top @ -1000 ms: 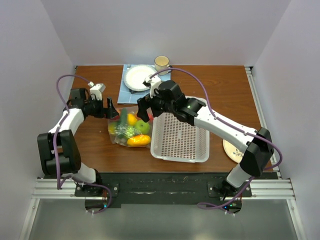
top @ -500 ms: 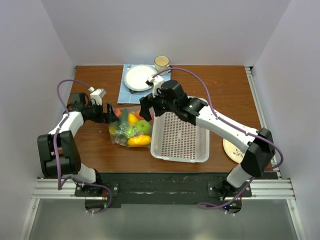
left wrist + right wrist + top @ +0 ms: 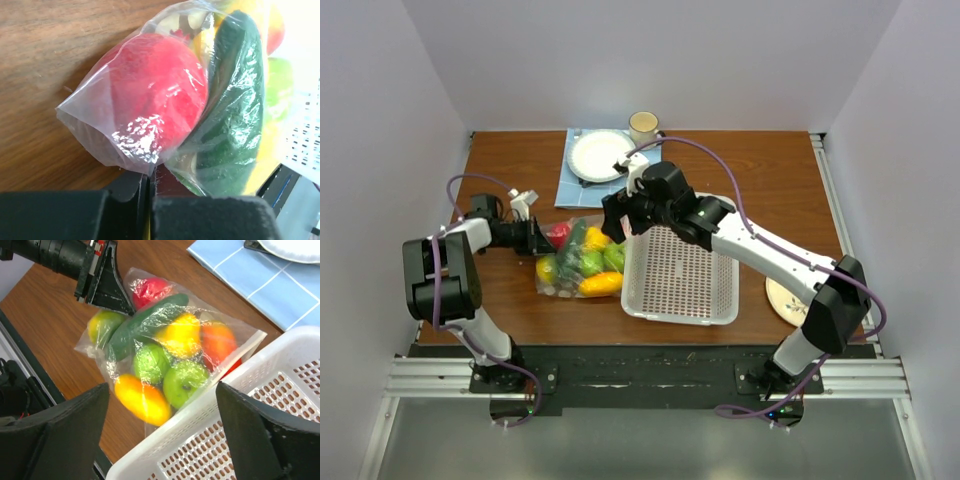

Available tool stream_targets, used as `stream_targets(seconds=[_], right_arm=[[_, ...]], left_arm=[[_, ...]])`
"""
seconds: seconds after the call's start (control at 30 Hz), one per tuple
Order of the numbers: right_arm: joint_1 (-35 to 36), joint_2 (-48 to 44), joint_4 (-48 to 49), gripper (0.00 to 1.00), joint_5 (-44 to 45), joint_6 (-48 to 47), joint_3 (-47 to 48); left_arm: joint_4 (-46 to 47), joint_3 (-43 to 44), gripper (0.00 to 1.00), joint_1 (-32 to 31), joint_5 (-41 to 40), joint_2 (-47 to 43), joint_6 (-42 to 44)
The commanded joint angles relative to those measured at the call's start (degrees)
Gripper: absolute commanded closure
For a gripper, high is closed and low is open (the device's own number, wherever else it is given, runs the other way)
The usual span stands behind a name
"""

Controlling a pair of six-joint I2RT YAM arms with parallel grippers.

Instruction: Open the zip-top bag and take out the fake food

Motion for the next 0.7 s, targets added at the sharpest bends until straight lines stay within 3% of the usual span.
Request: stream_targets(seconds=[0.0,0.07,0.3,0.4,0.43,0.47,0.5,0.53,0.6,0.67], right_arm=[[-0.2,-1.5,1.2,0.19,0.1,1.0,0.1],[-0.2,-0.3,0.8,0.26,0.1,0.8,0.9],[-0.4,6.8,-4.5,1.00,-1.1,3.7,7.3],[-1.2,12.6,-11.0,1.00,-5.5,4.7,13.7],[-1.8,13.7,-10.6,0.88,-12.7,4.2,14.2],[-3.0,14.3,-7.5,0.61,-18.4,5.5,11.4],[-4.2,14.8,-3.2,0.02,-22.3,10.3,9.5],[-4.2,16.5,-0.9,0.01,-21.4,10.5,8.6],[-1.7,18.9,-5.6,0.01,-16.4,6.3,11.8],[1.1,19.3,-9.2,0.01,-6.6,3.0,12.6]], left_arm=[[-3.0,3.4,1.00,1.0,1.0,0.9,3.5],[-6.6,5.3,1.00,1.5,-0.1,-0.4,5.5],[-19.7,15.3,1.00,4.7,-11.6,-4.0,19.7],[-21.8,17.3,1.00,5.5,-15.6,-5.5,23.5],[-22.3,17.7,1.00,5.5,-16.5,-5.8,24.2],[-23.1,18.0,1.00,5.4,-17.4,-6.0,24.8],[-23.4,18.4,1.00,5.4,-18.1,-5.9,24.9],[-23.7,18.7,1.00,5.4,-18.6,-6.2,25.2],[-23.3,17.8,1.00,4.8,-21.0,-6.9,25.7],[-20.7,16.3,1.00,4.1,-24.8,-7.9,26.3]])
